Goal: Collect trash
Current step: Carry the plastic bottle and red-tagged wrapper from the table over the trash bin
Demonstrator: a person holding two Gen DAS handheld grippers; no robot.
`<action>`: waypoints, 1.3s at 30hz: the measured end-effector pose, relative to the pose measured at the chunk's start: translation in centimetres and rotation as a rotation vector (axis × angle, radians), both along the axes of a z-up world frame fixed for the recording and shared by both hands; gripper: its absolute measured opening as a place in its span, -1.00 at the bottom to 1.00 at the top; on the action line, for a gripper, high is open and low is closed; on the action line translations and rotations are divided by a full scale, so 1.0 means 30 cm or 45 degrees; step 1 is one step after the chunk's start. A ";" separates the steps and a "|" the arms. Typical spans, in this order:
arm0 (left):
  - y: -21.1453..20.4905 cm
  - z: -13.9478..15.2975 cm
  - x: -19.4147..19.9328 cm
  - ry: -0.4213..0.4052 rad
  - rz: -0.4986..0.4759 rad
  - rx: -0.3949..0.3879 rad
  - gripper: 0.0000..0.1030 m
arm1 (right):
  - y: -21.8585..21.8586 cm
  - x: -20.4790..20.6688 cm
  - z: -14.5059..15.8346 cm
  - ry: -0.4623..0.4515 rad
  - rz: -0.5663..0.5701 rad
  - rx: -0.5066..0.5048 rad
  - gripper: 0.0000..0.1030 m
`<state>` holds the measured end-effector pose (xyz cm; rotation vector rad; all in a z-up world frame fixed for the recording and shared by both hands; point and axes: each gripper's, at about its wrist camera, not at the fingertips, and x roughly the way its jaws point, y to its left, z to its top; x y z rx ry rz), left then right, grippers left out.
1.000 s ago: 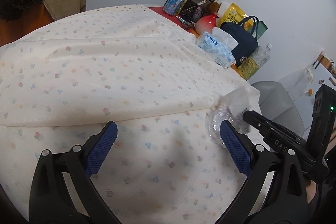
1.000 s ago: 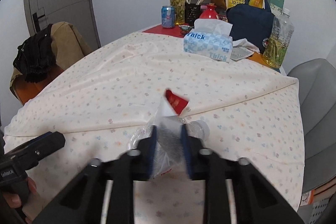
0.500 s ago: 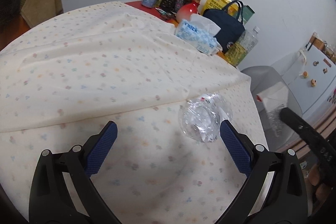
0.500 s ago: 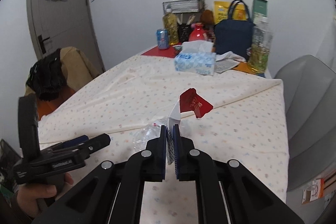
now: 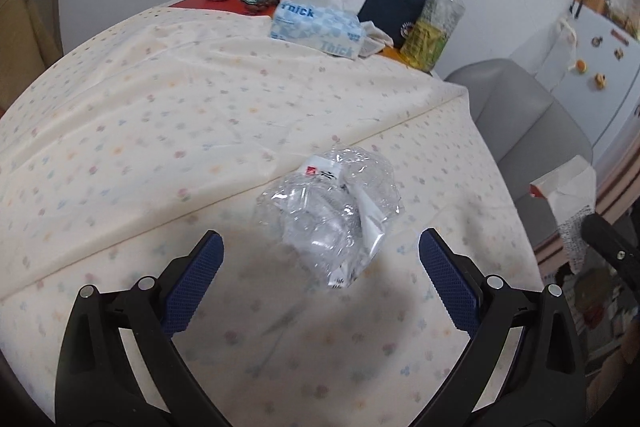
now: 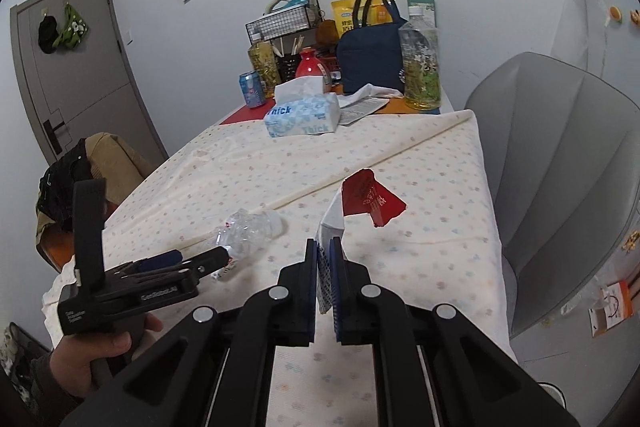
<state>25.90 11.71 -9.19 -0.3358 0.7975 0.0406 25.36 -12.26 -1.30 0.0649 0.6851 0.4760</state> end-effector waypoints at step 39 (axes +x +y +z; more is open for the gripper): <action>-0.118 0.117 -0.138 -0.126 -0.092 -0.067 0.55 | -0.145 -0.096 0.003 0.030 -0.113 0.004 -0.85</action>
